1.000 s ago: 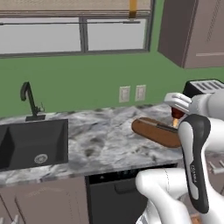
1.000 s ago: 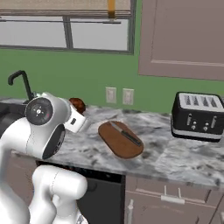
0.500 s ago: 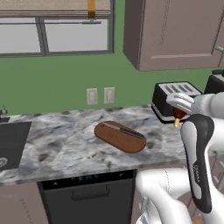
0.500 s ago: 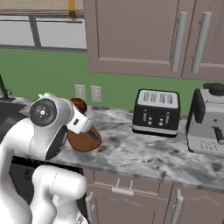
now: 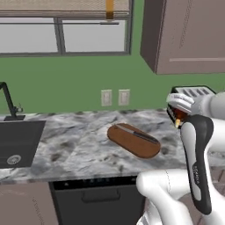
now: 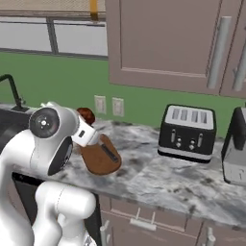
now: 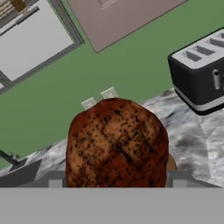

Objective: Pick up the knife from the drawer and place it on the cutting board. Then place the meat from the plate to the cutting board.

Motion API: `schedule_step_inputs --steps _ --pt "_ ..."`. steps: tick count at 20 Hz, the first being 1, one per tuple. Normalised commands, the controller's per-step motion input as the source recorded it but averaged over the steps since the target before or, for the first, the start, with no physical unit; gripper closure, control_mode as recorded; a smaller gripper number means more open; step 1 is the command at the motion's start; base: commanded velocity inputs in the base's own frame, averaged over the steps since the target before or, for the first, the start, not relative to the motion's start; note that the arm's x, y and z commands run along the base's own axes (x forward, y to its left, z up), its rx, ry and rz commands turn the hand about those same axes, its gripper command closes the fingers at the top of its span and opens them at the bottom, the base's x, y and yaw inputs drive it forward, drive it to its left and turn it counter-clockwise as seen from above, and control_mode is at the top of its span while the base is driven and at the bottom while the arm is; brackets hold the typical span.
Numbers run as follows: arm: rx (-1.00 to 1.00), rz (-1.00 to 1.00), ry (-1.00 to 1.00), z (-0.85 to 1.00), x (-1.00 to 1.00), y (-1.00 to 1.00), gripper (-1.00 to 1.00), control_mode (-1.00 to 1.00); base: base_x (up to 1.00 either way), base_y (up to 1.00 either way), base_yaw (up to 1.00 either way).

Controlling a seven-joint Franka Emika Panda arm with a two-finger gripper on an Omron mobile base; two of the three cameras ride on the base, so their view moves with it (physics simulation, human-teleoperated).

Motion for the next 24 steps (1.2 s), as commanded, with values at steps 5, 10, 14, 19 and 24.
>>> schedule_step_inputs --steps 5,10,14,19,24 --pt "0.00 0.00 0.00 0.00 0.00 0.00 1.00 1.00 0.34 0.07 0.37" --pt "0.00 0.00 0.00 0.00 0.00 0.00 1.00 1.00 0.25 0.00 0.35" --pt "0.00 0.00 0.00 0.00 0.00 0.00 1.00 1.00 0.11 0.05 0.30" --pt "-0.18 0.10 0.12 -0.36 0.00 0.21 1.00 -1.00 0.00 0.00 0.00" --pt "-0.18 0.01 0.09 -0.36 0.00 0.07 1.00 -1.00 0.00 0.00 0.00"
